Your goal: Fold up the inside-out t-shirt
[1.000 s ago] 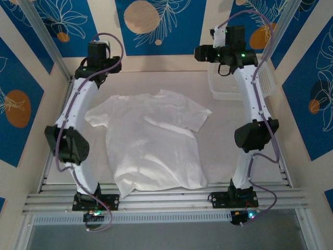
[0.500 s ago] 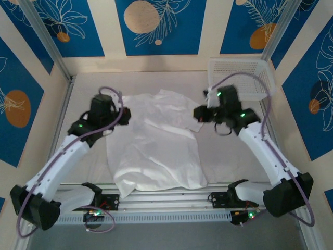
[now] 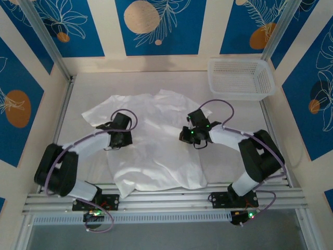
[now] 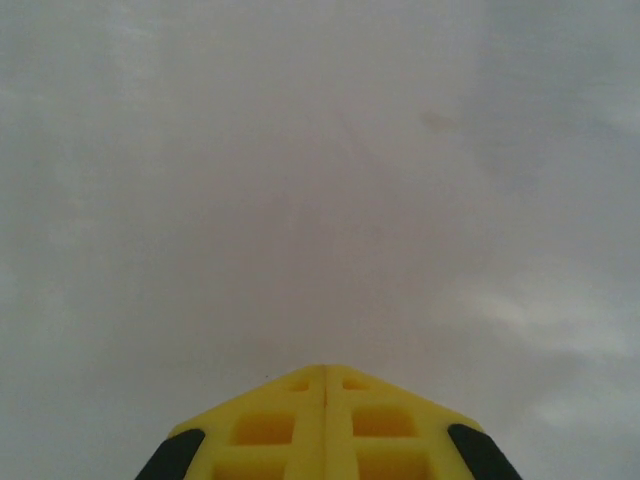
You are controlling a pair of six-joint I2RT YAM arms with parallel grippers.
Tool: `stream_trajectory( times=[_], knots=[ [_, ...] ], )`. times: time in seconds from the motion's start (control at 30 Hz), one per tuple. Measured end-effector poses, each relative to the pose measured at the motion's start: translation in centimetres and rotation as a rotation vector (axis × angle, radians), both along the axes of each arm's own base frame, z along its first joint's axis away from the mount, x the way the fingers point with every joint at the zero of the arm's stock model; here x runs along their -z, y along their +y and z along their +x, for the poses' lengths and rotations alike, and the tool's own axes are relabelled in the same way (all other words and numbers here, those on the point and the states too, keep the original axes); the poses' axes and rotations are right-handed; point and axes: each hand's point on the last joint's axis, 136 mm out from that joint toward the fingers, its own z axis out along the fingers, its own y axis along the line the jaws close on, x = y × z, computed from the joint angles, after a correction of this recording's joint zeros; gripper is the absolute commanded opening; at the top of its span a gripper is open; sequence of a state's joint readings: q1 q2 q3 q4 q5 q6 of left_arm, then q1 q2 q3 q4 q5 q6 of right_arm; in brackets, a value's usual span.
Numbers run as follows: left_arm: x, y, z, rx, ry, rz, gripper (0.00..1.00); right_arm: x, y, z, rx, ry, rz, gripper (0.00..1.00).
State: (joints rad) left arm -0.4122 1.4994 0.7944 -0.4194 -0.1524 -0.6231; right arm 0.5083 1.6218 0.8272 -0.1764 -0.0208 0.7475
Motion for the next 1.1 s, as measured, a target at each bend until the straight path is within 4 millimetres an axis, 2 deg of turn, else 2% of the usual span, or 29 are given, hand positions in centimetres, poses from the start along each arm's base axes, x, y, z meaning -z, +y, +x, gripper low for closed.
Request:
stream_trajectory(
  times=[0.1, 0.3, 0.5, 0.63, 0.73, 0.77, 0.83, 0.87, 0.9, 1.0, 1.03, 1.1],
  knots=[
    [1.7, 0.8, 2.1, -0.045, 0.012, 0.012, 0.00, 2.0, -0.2, 1.0, 0.037, 0.034, -0.015, 0.00],
    [1.5, 0.2, 10.2, -0.103, -0.096, -0.049, 0.00, 1.9, 0.4, 5.6, 0.121, -0.008, 0.028, 0.00],
    [1.3, -0.7, 16.0, -0.117, -0.173, -0.118, 0.00, 1.8, 0.8, 10.1, 0.188, -0.027, 0.080, 0.00],
    [1.0, -0.9, 17.9, -0.116, -0.189, -0.167, 0.00, 1.5, 1.1, 13.3, 0.203, -0.045, 0.095, 0.00],
    [0.6, -0.8, 17.7, -0.110, -0.178, -0.198, 0.00, 0.9, 1.1, 14.4, 0.185, -0.041, 0.074, 0.01],
    [0.3, -0.8, 17.2, -0.107, -0.175, -0.207, 0.00, 0.4, 1.1, 14.5, 0.176, -0.043, 0.067, 0.05],
    [-1.6, -0.9, 15.6, -0.096, -0.186, -0.231, 0.02, -1.4, 0.8, 13.9, 0.156, -0.059, 0.056, 0.14],
    [-3.1, -0.9, 14.8, -0.087, -0.206, -0.246, 0.04, -2.4, 0.6, 13.4, 0.147, -0.074, 0.050, 0.16],
    [-5.1, -1.0, 13.8, -0.075, -0.237, -0.264, 0.06, -4.3, 0.4, 12.5, 0.136, -0.104, 0.048, 0.18],
    [-13.4, -1.8, 10.5, -0.012, -0.413, -0.329, 0.12, -10.2, -0.3, 8.2, 0.115, -0.216, 0.058, 0.20],
    [-16.6, -2.4, 9.1, 0.030, -0.493, -0.353, 0.15, -11.9, -0.5, 6.1, 0.108, -0.254, 0.071, 0.20],
    [-21.8, -4.1, 5.5, 0.134, -0.625, -0.400, 0.21, -13.5, -0.9, 1.5, 0.096, -0.287, 0.103, 0.21]
  ],
)
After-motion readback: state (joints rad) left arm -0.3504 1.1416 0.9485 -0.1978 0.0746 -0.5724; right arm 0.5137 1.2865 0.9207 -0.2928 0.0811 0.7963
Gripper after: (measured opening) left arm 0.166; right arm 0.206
